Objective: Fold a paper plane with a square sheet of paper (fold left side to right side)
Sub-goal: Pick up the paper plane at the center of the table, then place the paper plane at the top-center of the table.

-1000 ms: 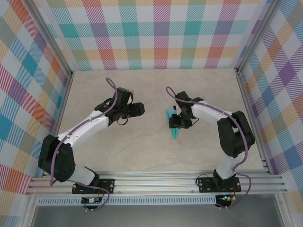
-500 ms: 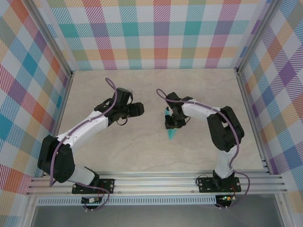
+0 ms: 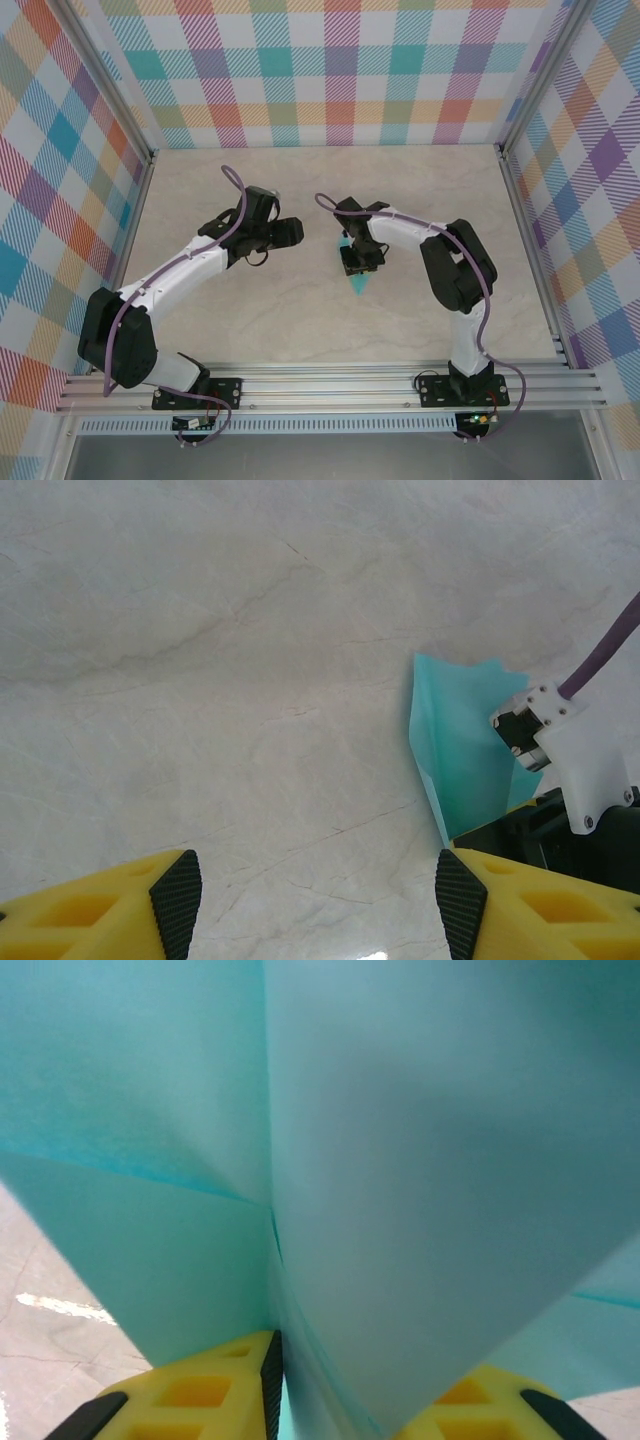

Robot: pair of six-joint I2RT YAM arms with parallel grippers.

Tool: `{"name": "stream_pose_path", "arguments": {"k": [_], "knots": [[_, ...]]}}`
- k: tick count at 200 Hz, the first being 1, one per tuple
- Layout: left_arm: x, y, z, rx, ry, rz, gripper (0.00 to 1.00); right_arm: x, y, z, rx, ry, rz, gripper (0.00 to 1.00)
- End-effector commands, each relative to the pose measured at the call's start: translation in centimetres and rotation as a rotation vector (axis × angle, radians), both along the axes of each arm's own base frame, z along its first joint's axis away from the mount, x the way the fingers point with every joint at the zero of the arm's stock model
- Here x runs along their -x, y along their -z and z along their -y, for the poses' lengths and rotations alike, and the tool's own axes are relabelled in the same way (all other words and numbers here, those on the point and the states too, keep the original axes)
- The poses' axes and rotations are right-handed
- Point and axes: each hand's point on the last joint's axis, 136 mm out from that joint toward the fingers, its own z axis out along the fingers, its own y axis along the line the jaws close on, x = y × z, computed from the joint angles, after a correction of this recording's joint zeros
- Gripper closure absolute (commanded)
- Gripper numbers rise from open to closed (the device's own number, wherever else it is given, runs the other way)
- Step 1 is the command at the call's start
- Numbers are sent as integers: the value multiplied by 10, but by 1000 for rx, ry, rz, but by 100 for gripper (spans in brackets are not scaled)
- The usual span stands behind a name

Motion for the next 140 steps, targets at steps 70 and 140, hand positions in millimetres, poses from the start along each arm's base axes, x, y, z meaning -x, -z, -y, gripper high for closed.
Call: {"name": "stream_pose_path", "arguments": {"k": [70, 140], "knots": [[11, -7, -18, -60, -14, 39, 34, -90, -25, 20, 150, 16, 136, 95], [14, -3, -17, -49, -2, 29, 34, -129, -12, 11, 96, 75, 107, 94]]}}
